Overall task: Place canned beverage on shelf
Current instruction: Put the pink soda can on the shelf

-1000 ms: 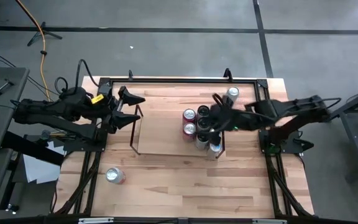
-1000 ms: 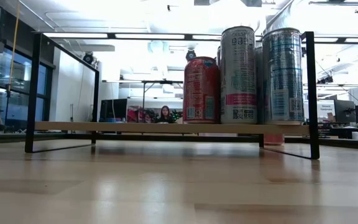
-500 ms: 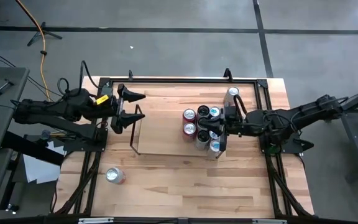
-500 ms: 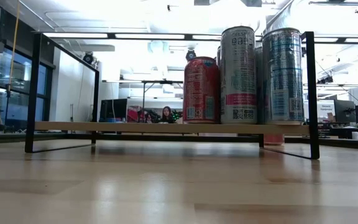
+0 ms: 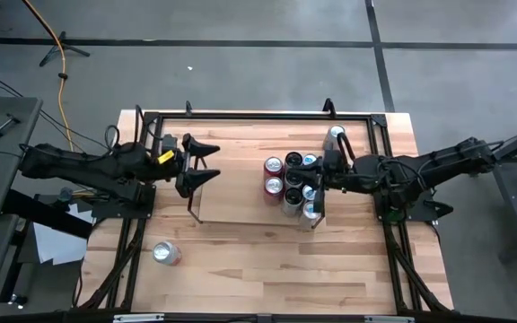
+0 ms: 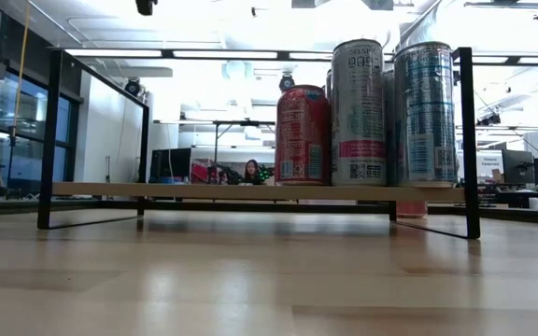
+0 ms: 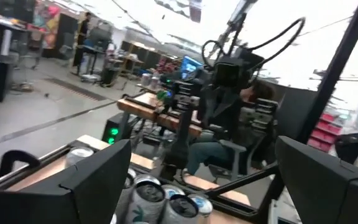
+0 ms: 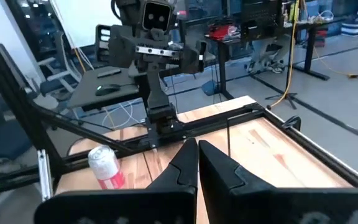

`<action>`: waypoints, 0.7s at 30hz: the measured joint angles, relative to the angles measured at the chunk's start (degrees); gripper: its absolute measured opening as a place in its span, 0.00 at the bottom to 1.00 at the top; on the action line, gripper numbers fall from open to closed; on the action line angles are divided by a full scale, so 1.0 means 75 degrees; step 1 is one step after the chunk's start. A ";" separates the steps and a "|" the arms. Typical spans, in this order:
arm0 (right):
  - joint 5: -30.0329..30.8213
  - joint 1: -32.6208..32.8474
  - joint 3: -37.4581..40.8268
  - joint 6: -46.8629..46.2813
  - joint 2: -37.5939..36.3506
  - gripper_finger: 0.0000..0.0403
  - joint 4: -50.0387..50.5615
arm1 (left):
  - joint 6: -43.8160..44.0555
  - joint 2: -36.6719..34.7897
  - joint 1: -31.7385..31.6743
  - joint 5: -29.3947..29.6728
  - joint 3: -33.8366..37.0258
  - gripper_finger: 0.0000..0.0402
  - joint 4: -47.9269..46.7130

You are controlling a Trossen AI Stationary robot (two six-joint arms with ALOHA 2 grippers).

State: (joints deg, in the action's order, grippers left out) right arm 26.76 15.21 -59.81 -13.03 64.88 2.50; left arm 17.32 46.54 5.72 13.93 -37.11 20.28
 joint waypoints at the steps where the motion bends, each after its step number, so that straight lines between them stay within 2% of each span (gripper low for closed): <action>1: -0.0002 -0.0031 0.0000 -0.0086 0.0000 0.00 -0.0008 | 0.0000 0.0000 0.0000 0.0062 0.0001 0.89 -0.0004; 8: -0.0028 -0.0128 0.0000 -0.0630 0.0000 0.00 -0.0024 | -0.0206 -0.0006 -0.0015 0.0088 -0.0002 0.89 0.0039; 12: -0.0095 -0.0129 0.0000 -0.0628 0.0000 0.05 -0.0023 | -0.0253 -0.0006 -0.0015 -0.0088 -0.0002 0.89 0.0033; 16: 0.0228 -0.0129 0.0000 -0.1070 0.0000 0.19 0.0095 | -0.0324 -0.0006 -0.0015 -0.0232 -0.0002 0.89 0.0033; 21: 0.0961 -0.0129 0.0000 -0.2064 0.0006 0.48 0.0430 | -0.0327 -0.0076 -0.0015 -0.0236 -0.0008 0.89 0.0035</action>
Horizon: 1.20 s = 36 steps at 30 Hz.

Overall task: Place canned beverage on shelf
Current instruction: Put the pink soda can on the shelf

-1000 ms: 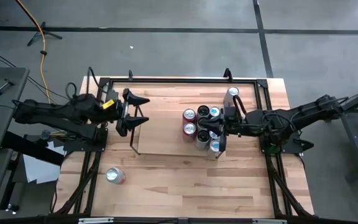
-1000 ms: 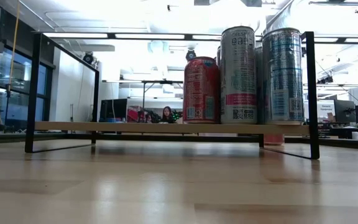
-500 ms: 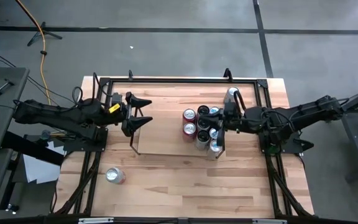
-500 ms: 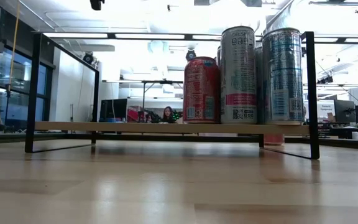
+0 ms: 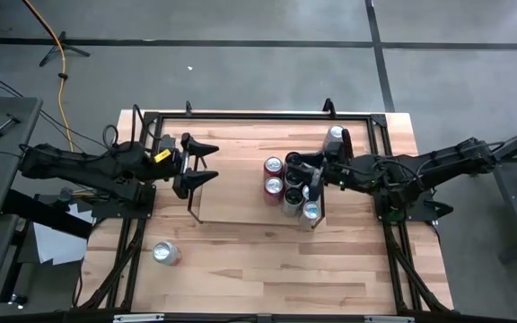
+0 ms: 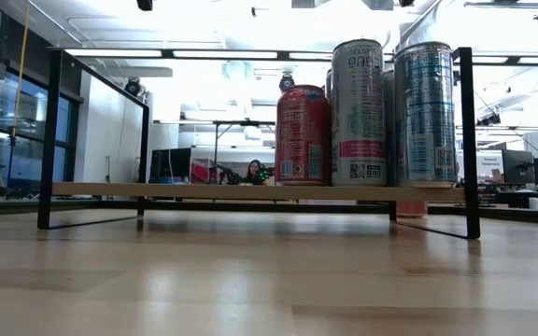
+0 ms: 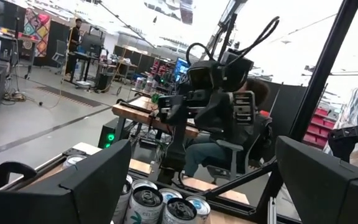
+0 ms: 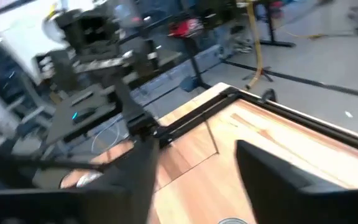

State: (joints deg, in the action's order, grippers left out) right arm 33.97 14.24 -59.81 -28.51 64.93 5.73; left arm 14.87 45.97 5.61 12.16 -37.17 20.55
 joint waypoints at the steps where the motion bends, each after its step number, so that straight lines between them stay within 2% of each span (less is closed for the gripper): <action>1: 0.0156 0.0000 0.0000 -0.0206 0.0000 0.55 0.0030 | -0.0003 -0.0016 0.0000 0.0000 0.0000 0.89 -0.0005; 6: 0.0718 -0.0002 0.0000 -0.0729 0.0000 0.83 0.0184 | -0.0003 -0.0108 0.0000 -0.0003 0.0000 0.89 -0.0036; 11: 0.0733 -0.0003 0.0000 -0.0810 0.0000 0.97 0.0196 | -0.0003 -0.0154 0.0000 -0.0003 -0.0003 0.89 -0.0042; 14: 0.0965 -0.0001 0.0000 -0.0962 0.0000 0.99 0.0240 | 0.0005 -0.0172 0.0000 -0.0003 -0.0003 0.89 0.0007; 16: 0.1454 -0.0011 0.0000 -0.1470 0.0005 0.99 0.0244 | 0.0057 -0.0166 0.0000 -0.0004 -0.0003 0.89 -0.0032; 19: 0.2355 -0.0259 -0.0003 -0.2823 0.0070 0.99 0.0539 | 0.0064 -0.0166 0.0000 -0.0006 -0.0003 0.89 -0.0016; 21: 0.2662 -0.0656 -0.0096 -0.4082 0.0070 0.99 0.1307 | 0.0071 -0.0166 0.0006 -0.0004 -0.0003 0.89 -0.0025; 23: 0.2509 -0.1212 -0.0273 -0.5284 0.0064 0.99 0.2584 | 0.0140 -0.0166 0.0006 -0.0006 -0.0003 0.89 -0.0022; 27: 0.1268 -0.2679 -0.0414 -0.6486 0.0064 0.99 0.4772 | 0.0192 -0.0166 0.0006 -0.0003 -0.0003 0.89 -0.0021; 30: 0.0591 -0.3784 -0.0414 -0.6460 0.0067 0.99 0.5876 | 0.0193 -0.0166 0.0006 -0.0003 -0.0003 0.89 -0.0035; 36: 0.0441 -0.5415 -0.0417 -0.6141 0.0249 0.99 0.6930 | 0.0195 -0.0163 0.0006 0.0532 -0.0003 0.89 -0.0188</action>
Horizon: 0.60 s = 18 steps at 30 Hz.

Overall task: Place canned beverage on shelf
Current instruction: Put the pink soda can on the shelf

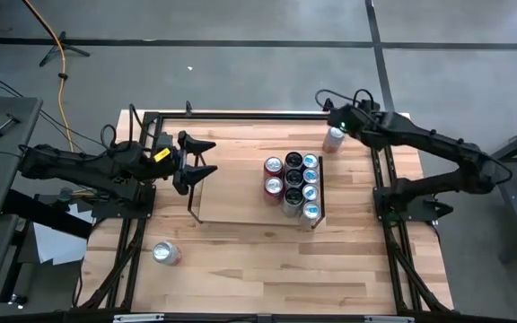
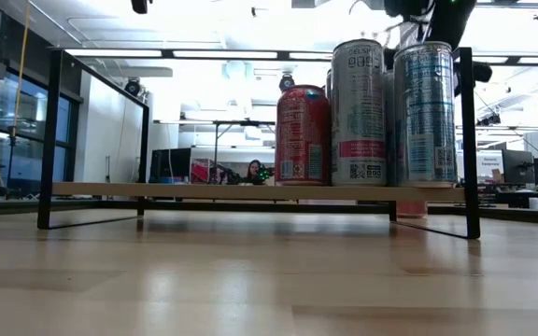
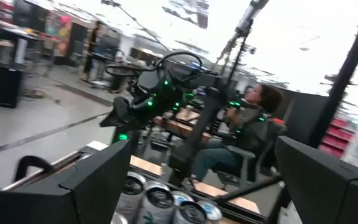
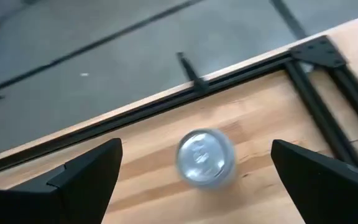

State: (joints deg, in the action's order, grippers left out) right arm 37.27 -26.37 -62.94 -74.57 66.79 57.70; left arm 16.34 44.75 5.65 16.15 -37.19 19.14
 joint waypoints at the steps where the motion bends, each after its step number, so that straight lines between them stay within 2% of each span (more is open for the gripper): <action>1: -0.0073 -0.0216 0.0000 0.0141 0.0084 0.99 -0.0014 | 0.0000 0.0000 0.0000 0.0123 0.0000 0.89 0.0000; 9: -0.0656 -0.1130 0.0000 0.1171 0.1134 0.99 -0.0560 | 0.0000 0.0001 0.0000 0.0801 0.0000 0.89 0.0017; 18: -0.1156 -0.1492 0.0000 0.1342 0.2612 0.99 -0.0526 | 0.0017 0.0001 0.0000 0.0825 0.0000 0.89 0.0020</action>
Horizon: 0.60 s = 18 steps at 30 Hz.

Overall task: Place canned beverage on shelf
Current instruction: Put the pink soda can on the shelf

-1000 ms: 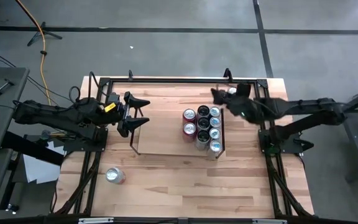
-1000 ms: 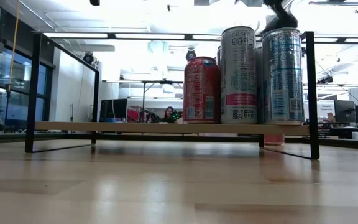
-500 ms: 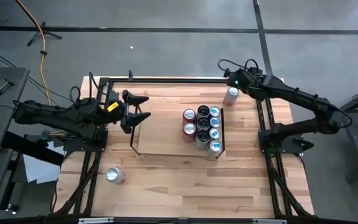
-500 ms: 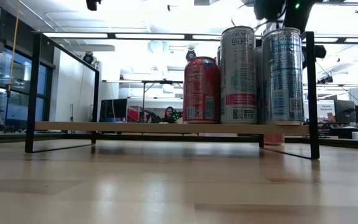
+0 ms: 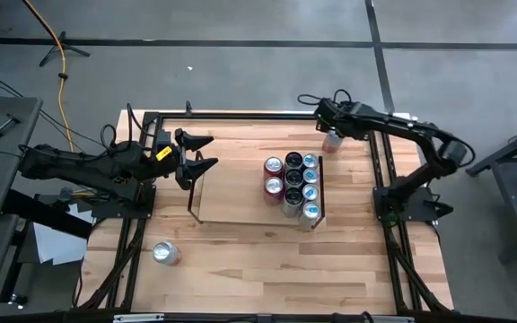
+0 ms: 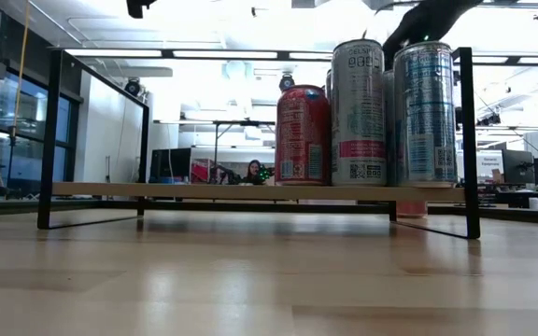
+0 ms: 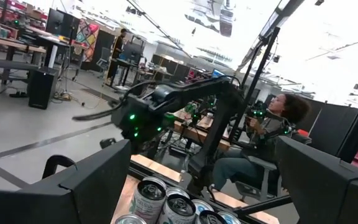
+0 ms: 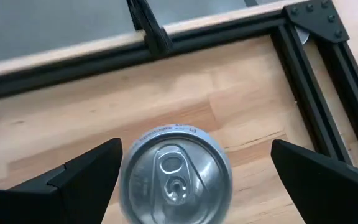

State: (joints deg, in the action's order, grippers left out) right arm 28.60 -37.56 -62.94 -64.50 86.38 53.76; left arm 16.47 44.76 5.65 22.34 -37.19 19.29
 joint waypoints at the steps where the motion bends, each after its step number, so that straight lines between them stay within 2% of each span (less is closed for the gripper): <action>1: 0.0000 -0.0020 0.0000 0.0032 0.0125 0.99 -0.0019 | 0.0000 0.0000 0.0000 0.0001 0.0000 0.89 0.0000; 18: -0.0621 -0.0096 0.0000 0.0468 0.1224 0.99 -0.0393 | 0.0269 -0.0001 0.0002 -0.0039 0.0000 0.89 -0.0009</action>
State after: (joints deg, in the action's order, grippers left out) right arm 23.94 -38.28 -62.94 -60.99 95.56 50.81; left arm 18.49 44.75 5.67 22.04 -37.19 19.22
